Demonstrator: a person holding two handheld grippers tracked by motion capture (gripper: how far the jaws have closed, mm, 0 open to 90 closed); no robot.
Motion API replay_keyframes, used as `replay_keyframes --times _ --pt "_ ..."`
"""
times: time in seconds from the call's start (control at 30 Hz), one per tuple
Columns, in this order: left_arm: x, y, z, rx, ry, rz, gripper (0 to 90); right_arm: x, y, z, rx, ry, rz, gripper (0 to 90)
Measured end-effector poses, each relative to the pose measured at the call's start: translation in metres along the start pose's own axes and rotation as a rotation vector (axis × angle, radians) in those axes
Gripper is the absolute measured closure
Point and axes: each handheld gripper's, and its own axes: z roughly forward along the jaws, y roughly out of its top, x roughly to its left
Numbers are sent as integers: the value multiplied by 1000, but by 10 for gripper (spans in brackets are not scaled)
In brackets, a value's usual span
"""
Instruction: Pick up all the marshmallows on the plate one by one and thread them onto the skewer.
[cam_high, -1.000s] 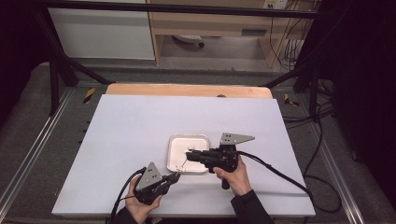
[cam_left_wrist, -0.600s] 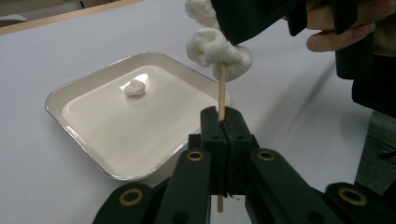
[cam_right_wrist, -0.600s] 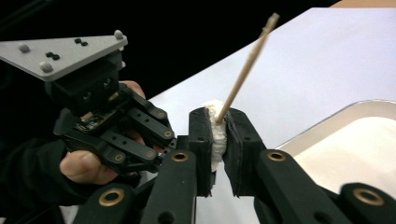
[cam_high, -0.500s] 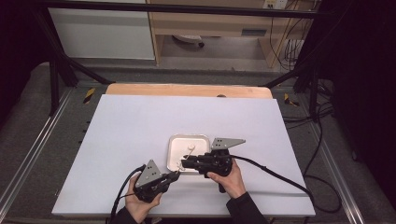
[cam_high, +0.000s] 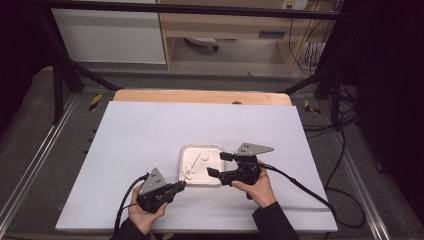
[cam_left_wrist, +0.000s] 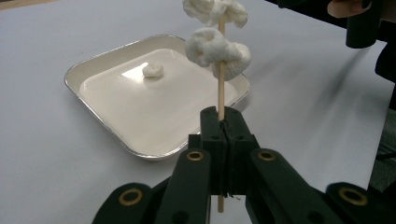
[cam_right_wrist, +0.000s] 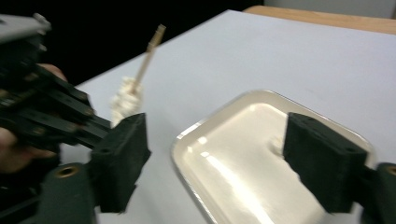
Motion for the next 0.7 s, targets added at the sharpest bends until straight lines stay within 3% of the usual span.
replay_keyframes --times 0.17,0.37,0.5,0.67,0.7 --pt "5 -2 -1 7 6 -14 884 -9 -2 3 72 -60 -32 80" --pt "13 -3 -3 -7 2 -17 883 -17 0 9 66 -108 -27 42" --pt "16 -4 -6 10 5 -49 883 -22 3 15 97 -139 -22 16" --pt "19 -5 -7 14 10 -54 882 -27 8 26 134 -154 -18 7" --pt "20 -5 -6 -1 -9 -49 883 -28 8 29 141 -162 -23 7"
